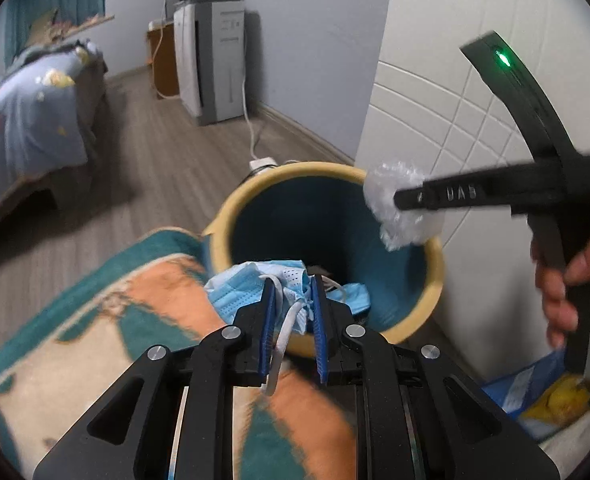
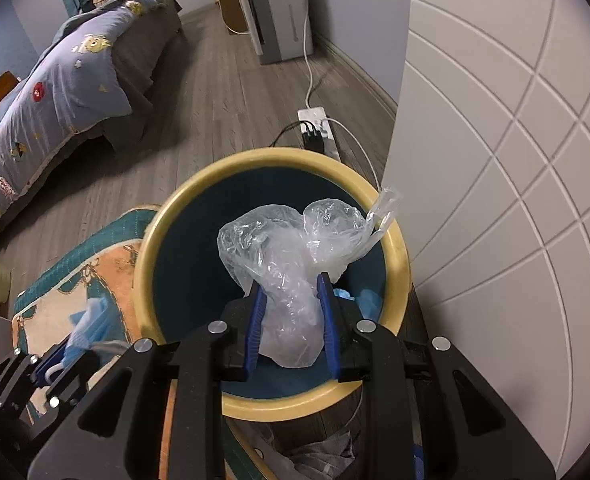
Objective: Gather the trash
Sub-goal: 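Carry both items over the bin and open both tools to drop them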
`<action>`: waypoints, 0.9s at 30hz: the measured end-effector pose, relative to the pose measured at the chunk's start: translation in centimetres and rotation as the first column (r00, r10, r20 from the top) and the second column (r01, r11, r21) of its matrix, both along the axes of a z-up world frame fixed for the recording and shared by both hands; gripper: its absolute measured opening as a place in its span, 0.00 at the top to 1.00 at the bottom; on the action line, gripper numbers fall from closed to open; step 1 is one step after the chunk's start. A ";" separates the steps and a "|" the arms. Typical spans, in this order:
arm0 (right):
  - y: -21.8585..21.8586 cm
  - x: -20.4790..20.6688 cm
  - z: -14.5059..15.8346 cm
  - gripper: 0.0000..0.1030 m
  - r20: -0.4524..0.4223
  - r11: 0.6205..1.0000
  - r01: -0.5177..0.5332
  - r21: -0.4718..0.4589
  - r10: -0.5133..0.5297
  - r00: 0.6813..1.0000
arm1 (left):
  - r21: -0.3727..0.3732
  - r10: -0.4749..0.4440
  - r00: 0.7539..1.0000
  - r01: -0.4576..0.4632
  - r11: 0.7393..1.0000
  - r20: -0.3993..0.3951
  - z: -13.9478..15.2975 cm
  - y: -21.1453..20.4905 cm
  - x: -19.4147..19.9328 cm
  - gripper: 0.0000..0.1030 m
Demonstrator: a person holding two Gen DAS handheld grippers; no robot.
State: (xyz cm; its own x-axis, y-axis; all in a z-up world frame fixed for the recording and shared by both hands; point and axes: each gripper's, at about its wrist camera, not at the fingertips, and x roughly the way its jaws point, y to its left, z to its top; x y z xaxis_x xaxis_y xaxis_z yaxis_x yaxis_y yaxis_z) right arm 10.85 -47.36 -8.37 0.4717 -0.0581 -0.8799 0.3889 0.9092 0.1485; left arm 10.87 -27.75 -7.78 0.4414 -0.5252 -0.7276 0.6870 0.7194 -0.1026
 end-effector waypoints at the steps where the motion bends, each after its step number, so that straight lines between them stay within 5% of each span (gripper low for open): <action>1: -0.1 -0.1 -0.1 0.75 -0.002 1.000 0.002 0.002 -0.002 1.000 | -0.004 0.001 1.000 -0.001 1.000 -0.005 -0.2 -0.3 0.1 0.83; 9: 0.3 0.2 0.1 0.75 0.014 0.999 -0.037 -0.008 0.037 0.999 | 0.027 0.007 0.999 -0.008 1.000 0.032 -1.5 -1.8 1.0 0.79; 16: 0.1 0.2 0.3 0.73 0.038 0.999 -0.031 -0.014 0.032 0.999 | 0.015 0.040 0.998 -0.041 0.999 0.052 -1.5 -1.3 1.0 0.65; 18: -0.1 0.2 0.4 0.64 0.051 1.000 -0.024 0.006 0.023 0.998 | 0.016 0.051 0.997 -0.052 0.999 0.056 -1.4 -0.9 1.0 0.53; 20: -0.2 -0.1 0.8 0.44 0.078 1.000 -0.011 0.007 0.010 0.997 | 0.005 0.058 0.996 -0.059 0.998 0.061 -1.1 -0.5 1.0 0.40; 22: -0.2 -0.2 1.4 0.44 0.095 1.000 -0.001 -0.007 0.002 0.995 | -0.015 0.064 0.996 -0.064 0.998 0.066 -0.7 -0.2 1.0 0.39; 27: -0.7 -0.3 1.6 0.23 0.102 0.999 0.031 -0.017 -0.029 0.994 | -0.020 0.111 0.990 -0.110 0.994 0.085 -0.2 0.6 1.1 0.16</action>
State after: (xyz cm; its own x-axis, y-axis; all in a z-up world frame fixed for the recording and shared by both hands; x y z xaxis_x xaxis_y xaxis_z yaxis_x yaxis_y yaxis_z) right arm 10.52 -48.06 -6.75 0.5568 -0.0891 -0.8258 0.3994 0.9005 0.1721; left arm 12.00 -27.16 -7.96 0.5576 -0.4805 -0.6770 0.6099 0.7903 -0.0586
